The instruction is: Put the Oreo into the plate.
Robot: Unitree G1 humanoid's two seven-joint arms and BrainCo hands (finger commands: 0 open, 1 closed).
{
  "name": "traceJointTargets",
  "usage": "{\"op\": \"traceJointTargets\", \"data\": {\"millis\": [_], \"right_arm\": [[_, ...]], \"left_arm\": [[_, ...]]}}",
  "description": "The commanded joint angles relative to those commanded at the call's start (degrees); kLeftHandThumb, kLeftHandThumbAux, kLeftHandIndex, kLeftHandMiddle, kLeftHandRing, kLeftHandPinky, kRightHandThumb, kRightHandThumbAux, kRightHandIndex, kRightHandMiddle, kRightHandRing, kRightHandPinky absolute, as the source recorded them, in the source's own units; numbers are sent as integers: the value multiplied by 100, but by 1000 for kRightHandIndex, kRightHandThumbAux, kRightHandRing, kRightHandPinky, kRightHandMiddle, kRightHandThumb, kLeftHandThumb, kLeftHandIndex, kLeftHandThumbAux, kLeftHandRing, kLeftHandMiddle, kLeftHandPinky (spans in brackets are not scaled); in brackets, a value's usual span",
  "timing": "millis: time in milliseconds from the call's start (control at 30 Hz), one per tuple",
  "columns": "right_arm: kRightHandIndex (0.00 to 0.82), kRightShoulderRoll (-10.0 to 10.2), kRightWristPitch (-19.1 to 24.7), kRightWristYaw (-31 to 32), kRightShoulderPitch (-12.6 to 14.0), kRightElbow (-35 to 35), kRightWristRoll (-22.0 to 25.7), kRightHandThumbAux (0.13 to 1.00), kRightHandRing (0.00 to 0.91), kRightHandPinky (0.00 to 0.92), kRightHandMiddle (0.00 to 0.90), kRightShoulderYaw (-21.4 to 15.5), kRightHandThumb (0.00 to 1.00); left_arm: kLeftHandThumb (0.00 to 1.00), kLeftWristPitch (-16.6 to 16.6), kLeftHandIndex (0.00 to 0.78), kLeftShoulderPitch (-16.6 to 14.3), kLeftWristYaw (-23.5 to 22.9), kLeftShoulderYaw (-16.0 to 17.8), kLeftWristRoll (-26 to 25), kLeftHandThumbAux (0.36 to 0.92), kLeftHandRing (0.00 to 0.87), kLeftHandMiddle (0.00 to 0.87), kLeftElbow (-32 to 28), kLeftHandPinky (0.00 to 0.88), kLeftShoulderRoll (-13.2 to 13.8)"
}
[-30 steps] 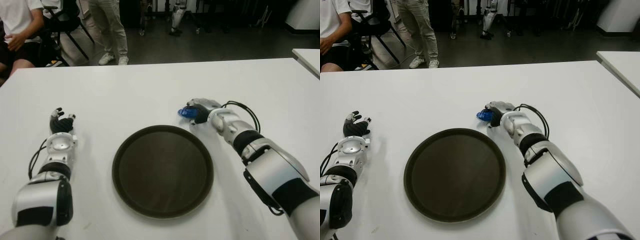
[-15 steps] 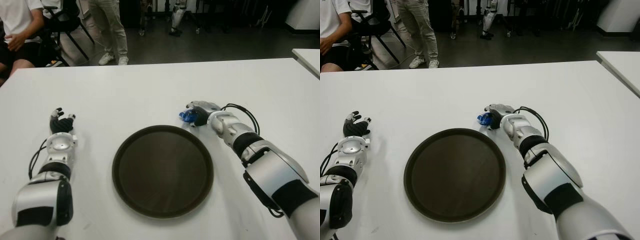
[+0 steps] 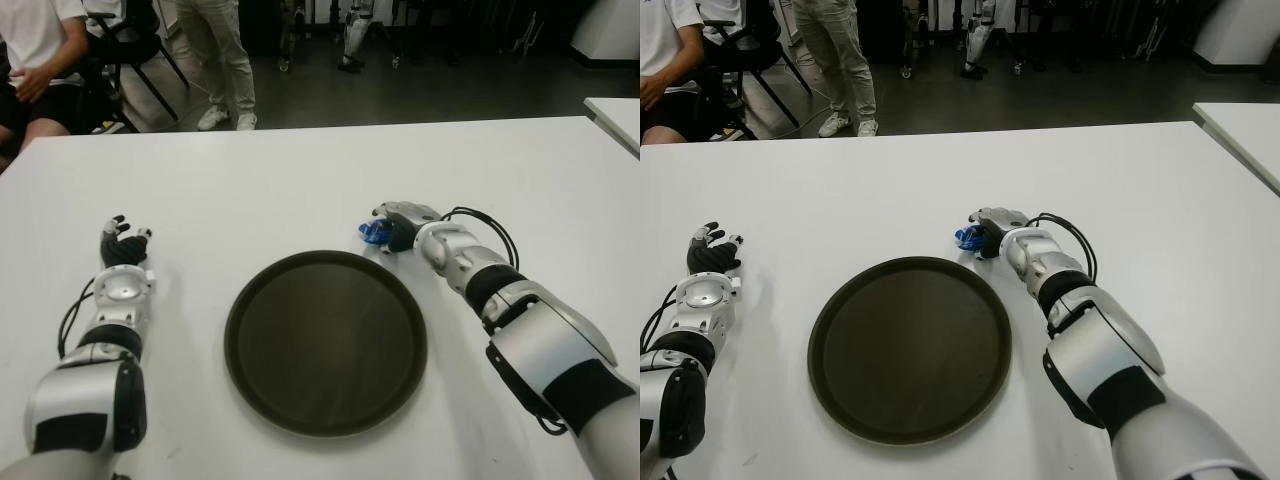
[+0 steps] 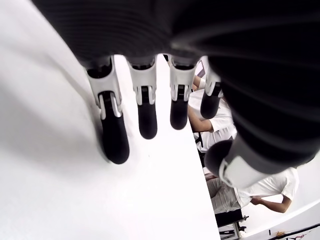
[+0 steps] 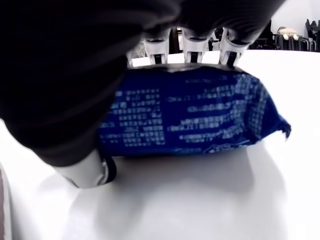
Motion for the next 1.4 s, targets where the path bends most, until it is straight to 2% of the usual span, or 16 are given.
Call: {"op": "traceJointTargets", "data": {"millis": [267,467,600,800,1400], "right_arm": [[0,-42,-22,-7,-4,0,15,725,54,85,55,-19,412],[0,-75,-9,22,-35,-6,41,720,50,86,47,-50,413],[0,-84,-3,30,-40,-5,42,719,46,85,43,-58,410],[0,-194,18,51,-59,-3,52,712,42,79,42,-84,410],[0,-370,169,139,-114,-16,95,667,29,71,30,-175,455]], "left_arm": [[181,26,47,-4,-9,-12,10,634,163,162,5,134,7],[175,28,40,-12,-22,17,-18,626,136,142,5,94,6],[180,25,39,-12,-33,29,-28,626,135,142,5,99,8],[184,48,23,-24,-47,75,-76,623,118,128,1,68,2],[158,123,24,-35,-23,16,-10,634,123,132,7,76,35]]}}
